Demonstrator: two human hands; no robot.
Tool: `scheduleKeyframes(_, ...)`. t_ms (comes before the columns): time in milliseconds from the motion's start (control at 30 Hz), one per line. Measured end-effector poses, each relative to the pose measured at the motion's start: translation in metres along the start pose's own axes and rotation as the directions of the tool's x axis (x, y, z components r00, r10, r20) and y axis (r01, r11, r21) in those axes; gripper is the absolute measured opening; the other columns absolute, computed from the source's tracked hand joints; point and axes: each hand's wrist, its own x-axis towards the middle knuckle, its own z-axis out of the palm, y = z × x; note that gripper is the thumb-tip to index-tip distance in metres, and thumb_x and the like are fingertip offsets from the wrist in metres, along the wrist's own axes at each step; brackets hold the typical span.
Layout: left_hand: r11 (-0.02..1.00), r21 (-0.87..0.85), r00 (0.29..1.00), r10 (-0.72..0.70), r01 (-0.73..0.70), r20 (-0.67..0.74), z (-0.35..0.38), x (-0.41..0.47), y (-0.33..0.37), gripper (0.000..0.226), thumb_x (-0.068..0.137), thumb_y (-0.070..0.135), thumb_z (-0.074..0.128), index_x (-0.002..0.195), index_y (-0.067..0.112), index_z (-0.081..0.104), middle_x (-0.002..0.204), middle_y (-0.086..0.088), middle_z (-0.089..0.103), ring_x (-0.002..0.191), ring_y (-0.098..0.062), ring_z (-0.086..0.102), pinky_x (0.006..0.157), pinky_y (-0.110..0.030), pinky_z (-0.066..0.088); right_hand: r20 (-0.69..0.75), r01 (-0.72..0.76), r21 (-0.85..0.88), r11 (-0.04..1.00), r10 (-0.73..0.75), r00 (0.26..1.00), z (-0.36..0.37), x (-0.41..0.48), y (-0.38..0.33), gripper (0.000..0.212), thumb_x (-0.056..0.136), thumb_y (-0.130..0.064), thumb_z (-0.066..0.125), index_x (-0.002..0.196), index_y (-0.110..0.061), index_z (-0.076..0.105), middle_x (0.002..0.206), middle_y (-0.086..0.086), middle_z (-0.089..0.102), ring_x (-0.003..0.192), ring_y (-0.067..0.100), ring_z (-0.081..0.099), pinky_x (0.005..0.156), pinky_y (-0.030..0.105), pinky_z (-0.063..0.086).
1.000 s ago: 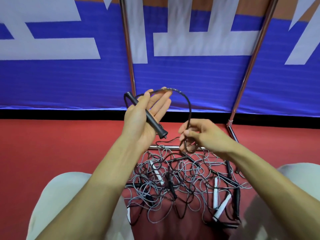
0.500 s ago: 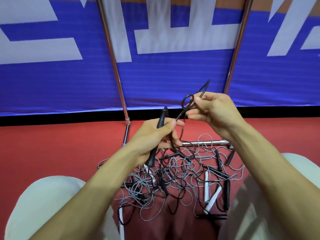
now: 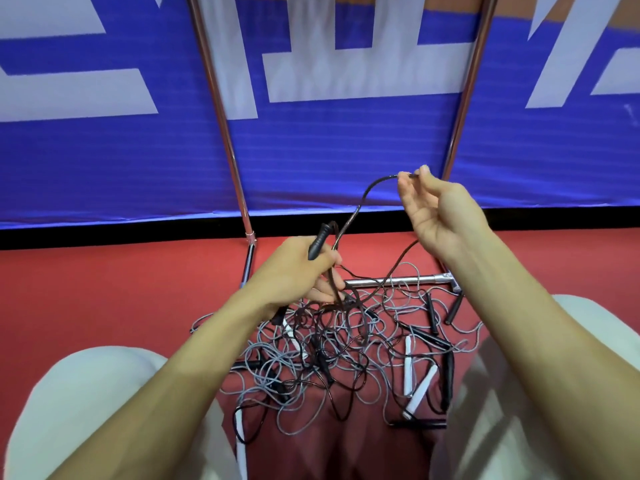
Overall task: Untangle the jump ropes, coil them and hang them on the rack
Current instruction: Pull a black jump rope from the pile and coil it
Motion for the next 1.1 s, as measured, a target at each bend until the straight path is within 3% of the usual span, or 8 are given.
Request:
scheduleKeyframes(133, 0.911, -0.412, 0.997, -0.005, -0.03, -0.083, -0.004, -0.006, 0.013, 0.015, 0.1, 0.011, 0.049, 0.09, 0.005, 0.058, 0.069, -0.01, 0.071, 0.062, -0.025, 0.072, 0.06, -0.029, 0.061, 0.149, 0.014, -0.319, 0.948, 0.035, 0.988, 0.003, -0.004, 0.011, 0.014, 0.093, -0.01, 0.056, 0.098, 0.003, 0.059, 0.09, 0.014, 0.068, 0.078, 0.022, 0.072, 0.073, 0.027, 0.058)
scheduleKeyframes(267, 0.713, -0.693, 0.985, -0.027, -0.103, -0.173, -0.014, -0.008, 0.021, 0.014, 0.1, 0.012, 0.049, 0.092, 0.004, 0.057, 0.069, -0.01, 0.072, 0.065, -0.026, 0.073, 0.059, -0.029, 0.06, 0.282, 0.089, -0.668, 0.739, 0.14, 0.949, 0.005, -0.014, 0.03, 0.017, 0.097, -0.019, 0.052, 0.095, -0.006, 0.063, 0.087, 0.009, 0.069, 0.072, 0.017, 0.07, 0.068, 0.024, 0.058)
scheduleKeyframes(367, 0.538, -0.834, 0.976, -0.081, -0.126, -0.2, -0.022, -0.008, 0.026, 0.015, 0.101, 0.011, 0.048, 0.091, 0.003, 0.056, 0.07, -0.013, 0.073, 0.065, -0.026, 0.073, 0.057, -0.029, 0.06, 0.375, 0.167, -0.752, 0.638, 0.205, 0.904, 0.006, -0.02, 0.043, 0.018, 0.094, -0.002, 0.048, 0.093, -0.008, 0.065, 0.086, 0.008, 0.072, 0.077, 0.018, 0.07, 0.075, 0.026, 0.056)
scheduleKeyframes(500, 0.303, -0.94, 0.98, -0.076, -0.155, -0.186, -0.032, -0.009, 0.026, 0.016, 0.103, 0.011, 0.044, 0.092, 0.002, 0.052, 0.078, -0.015, 0.073, 0.07, -0.03, 0.074, 0.059, -0.03, 0.06, 0.493, 0.302, -0.792, 0.531, 0.263, 0.829, 0.008, -0.027, 0.052, 0.04, 0.085, 0.016, 0.038, 0.093, -0.011, 0.066, 0.094, 0.008, 0.071, 0.093, 0.017, 0.068, 0.09, 0.031, 0.052)
scheduleKeyframes(700, 0.178, -0.969, 0.985, 0.008, -0.169, -0.171, -0.039, -0.013, 0.024, 0.016, 0.102, 0.014, 0.046, 0.092, 0.004, 0.053, 0.085, -0.014, 0.073, 0.084, -0.034, 0.073, 0.064, -0.03, 0.06, 0.563, 0.457, -0.82, 0.344, 0.351, 0.748, 0.003, -0.033, 0.07, 0.015, 0.09, 0.004, 0.056, 0.088, -0.011, 0.058, 0.088, 0.005, 0.066, 0.084, 0.013, 0.064, 0.083, 0.03, 0.054)
scheduleKeyframes(800, 0.299, -0.924, 0.968, -0.003, -0.239, -0.251, -0.038, -0.01, 0.021, 0.017, 0.101, 0.018, 0.048, 0.095, 0.004, 0.055, 0.086, -0.012, 0.074, 0.085, -0.031, 0.074, 0.064, -0.028, 0.059, 0.522, 0.437, -0.85, 0.293, 0.355, 0.776, 0.001, -0.034, 0.076, 0.017, 0.094, 0.003, 0.052, 0.086, -0.011, 0.057, 0.084, 0.008, 0.064, 0.076, 0.013, 0.064, 0.073, 0.03, 0.057)
scheduleKeyframes(933, 0.576, -0.766, 0.942, 0.023, -0.286, -0.334, -0.035, -0.005, 0.014, 0.019, 0.103, 0.023, 0.045, 0.103, 0.009, 0.058, 0.101, -0.011, 0.074, 0.094, -0.026, 0.073, 0.073, -0.03, 0.06, 0.47, 0.255, -0.756, 0.603, 0.228, 0.853, 0.009, -0.033, 0.059, 0.019, 0.096, 0.006, 0.043, 0.092, -0.006, 0.057, 0.076, 0.007, 0.06, 0.065, 0.019, 0.068, 0.061, 0.03, 0.06)
scheduleKeyframes(1100, 0.86, -0.491, 0.984, 0.061, -0.136, -0.166, -0.019, -0.001, 0.008, 0.021, 0.1, 0.005, 0.047, 0.101, 0.011, 0.067, 0.105, -0.008, 0.073, 0.102, -0.023, 0.07, 0.085, -0.027, 0.057, 0.392, 0.107, -0.487, 0.867, 0.108, 0.914, 0.013, -0.031, 0.032, 0.016, 0.096, 0.003, 0.043, 0.094, -0.006, 0.057, 0.068, 0.001, 0.066, 0.061, 0.017, 0.07, 0.056, 0.026, 0.057)
